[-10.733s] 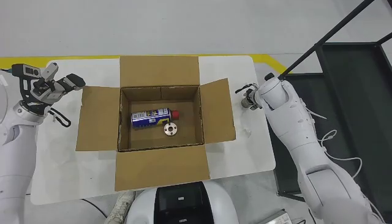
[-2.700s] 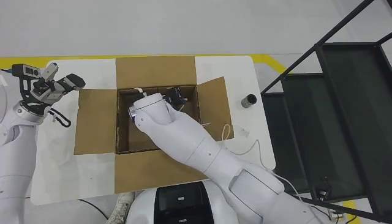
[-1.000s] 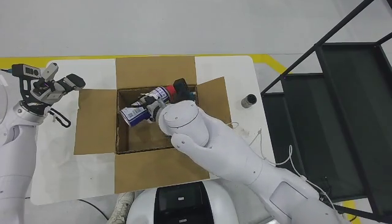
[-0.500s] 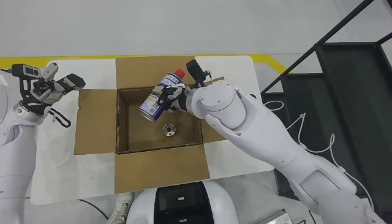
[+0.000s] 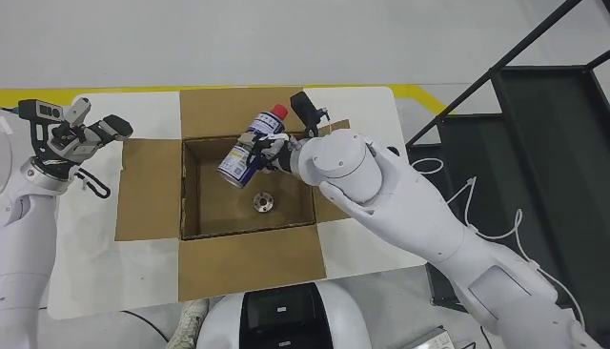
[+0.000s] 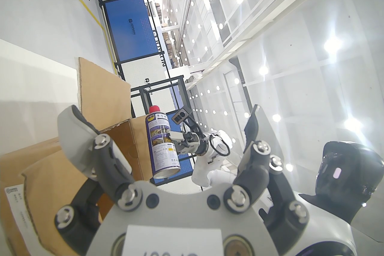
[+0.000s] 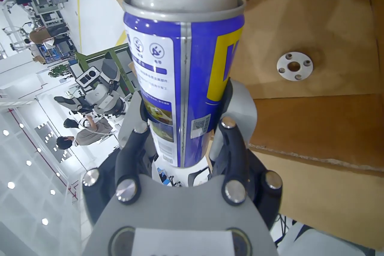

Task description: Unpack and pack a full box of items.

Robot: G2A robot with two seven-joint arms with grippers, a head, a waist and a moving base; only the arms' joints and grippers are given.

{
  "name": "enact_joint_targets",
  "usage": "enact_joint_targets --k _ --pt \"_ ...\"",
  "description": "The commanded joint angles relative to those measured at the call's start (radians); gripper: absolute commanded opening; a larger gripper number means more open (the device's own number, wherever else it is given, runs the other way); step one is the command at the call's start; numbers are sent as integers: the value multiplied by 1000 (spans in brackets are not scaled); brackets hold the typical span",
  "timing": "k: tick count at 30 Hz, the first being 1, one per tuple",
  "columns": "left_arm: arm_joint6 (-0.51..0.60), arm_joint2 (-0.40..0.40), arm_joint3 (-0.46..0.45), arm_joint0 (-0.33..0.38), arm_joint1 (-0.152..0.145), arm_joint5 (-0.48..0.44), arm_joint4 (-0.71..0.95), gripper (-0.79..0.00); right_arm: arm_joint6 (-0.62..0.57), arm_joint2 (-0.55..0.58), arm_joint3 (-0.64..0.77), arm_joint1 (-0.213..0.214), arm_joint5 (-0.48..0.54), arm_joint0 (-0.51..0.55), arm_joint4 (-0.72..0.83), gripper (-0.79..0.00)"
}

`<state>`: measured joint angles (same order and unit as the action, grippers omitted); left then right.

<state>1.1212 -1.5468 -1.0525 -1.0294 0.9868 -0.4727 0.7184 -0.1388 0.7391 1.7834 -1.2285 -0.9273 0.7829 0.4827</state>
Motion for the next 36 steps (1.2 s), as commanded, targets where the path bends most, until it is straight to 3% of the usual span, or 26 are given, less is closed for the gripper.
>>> enact_joint_targets --k 1,5,12,28,32,36 --pt "0 0 0 0 0 0 0 0 -76 -38 -5 9 61 -23 -113 -785" --pt "0 0 0 0 0 0 0 0 -173 -56 -49 33 203 -35 -295 -785" --pt "0 0 0 0 0 0 0 0 -295 10 -34 73 375 22 -428 -785" --pt "0 0 0 0 0 0 0 0 -306 14 -30 77 407 36 -458 -785" --pt "0 0 0 0 0 0 0 0 -358 -21 -52 90 630 20 -671 -785" --pt "0 0 0 0 0 0 0 0 -377 33 -105 105 853 48 -692 -785"
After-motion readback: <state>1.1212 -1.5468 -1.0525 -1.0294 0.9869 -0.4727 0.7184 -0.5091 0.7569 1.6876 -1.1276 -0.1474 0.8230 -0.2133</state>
